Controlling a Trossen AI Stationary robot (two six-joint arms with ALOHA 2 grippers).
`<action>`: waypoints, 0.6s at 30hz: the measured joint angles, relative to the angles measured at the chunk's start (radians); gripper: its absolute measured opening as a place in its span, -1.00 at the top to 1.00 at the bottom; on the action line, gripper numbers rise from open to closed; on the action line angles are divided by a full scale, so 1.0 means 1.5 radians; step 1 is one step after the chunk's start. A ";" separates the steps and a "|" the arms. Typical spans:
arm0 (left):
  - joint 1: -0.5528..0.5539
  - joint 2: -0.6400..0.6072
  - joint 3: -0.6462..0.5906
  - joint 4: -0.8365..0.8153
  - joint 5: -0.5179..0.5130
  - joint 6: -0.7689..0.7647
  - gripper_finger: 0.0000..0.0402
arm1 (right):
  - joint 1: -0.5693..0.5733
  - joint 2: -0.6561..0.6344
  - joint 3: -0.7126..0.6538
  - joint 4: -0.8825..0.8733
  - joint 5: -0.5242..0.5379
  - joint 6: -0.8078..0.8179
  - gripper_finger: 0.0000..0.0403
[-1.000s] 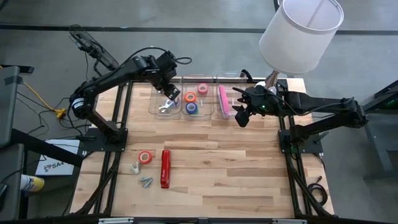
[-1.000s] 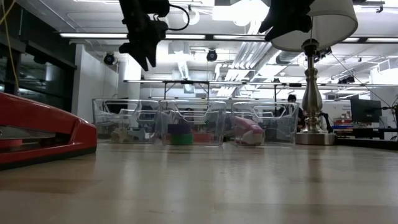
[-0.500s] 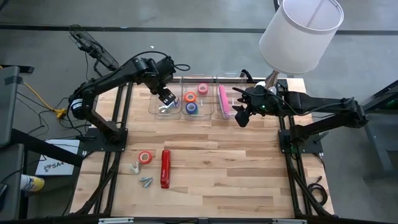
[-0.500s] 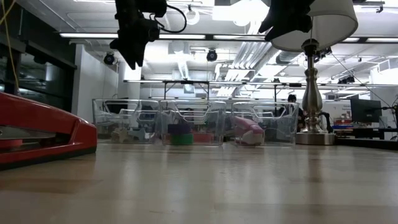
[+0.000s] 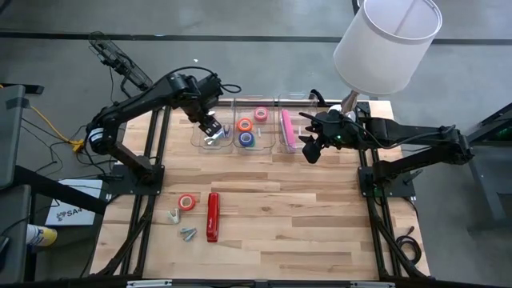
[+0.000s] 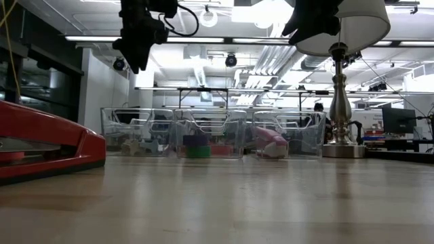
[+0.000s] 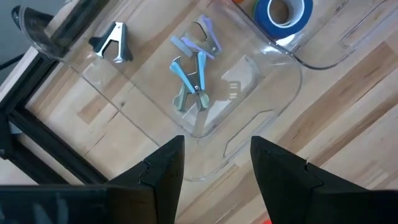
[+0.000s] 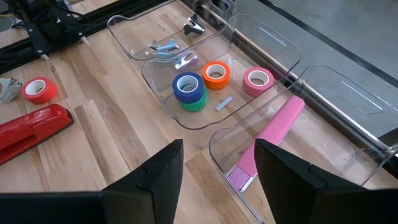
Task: Pick and place Stapler, Stapler remover, tape
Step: Put the red tape into the middle transparent bin
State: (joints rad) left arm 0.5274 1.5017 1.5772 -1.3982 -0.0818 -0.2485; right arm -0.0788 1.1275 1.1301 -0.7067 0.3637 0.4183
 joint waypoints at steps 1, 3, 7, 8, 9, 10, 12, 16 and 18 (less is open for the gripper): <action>0.000 -0.001 0.000 -0.001 0.000 0.000 0.11 | 0.000 0.000 0.000 0.000 0.000 0.000 0.07; 0.000 -0.001 0.000 -0.004 0.000 -0.001 0.11 | 0.000 0.000 0.000 0.000 0.000 0.000 0.07; 0.000 -0.001 0.000 -0.023 -0.005 -0.002 0.11 | 0.000 0.000 0.000 -0.001 0.000 0.000 0.07; 0.000 -0.001 0.000 -0.026 -0.005 -0.002 0.11 | 0.000 0.000 0.000 -0.001 0.000 0.000 0.07; 0.000 -0.001 0.000 -0.030 -0.005 -0.002 0.11 | 0.000 0.000 0.000 -0.001 0.000 0.000 0.07; 0.000 -0.001 0.000 -0.034 -0.005 -0.006 0.11 | 0.000 0.000 0.000 -0.001 0.000 0.000 0.07; 0.000 -0.001 0.000 -0.037 -0.005 -0.007 0.11 | 0.000 0.000 0.000 -0.001 0.000 0.000 0.07; 0.000 -0.001 0.000 -0.054 -0.005 -0.007 0.11 | 0.000 0.000 0.000 -0.001 0.000 0.000 0.07; -0.001 -0.001 0.000 -0.057 -0.005 -0.007 0.11 | 0.000 0.000 0.000 -0.001 0.000 0.000 0.07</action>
State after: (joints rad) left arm 0.5258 1.5002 1.5772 -1.4834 -0.0895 -0.2592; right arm -0.0788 1.1275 1.1301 -0.7086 0.3637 0.4183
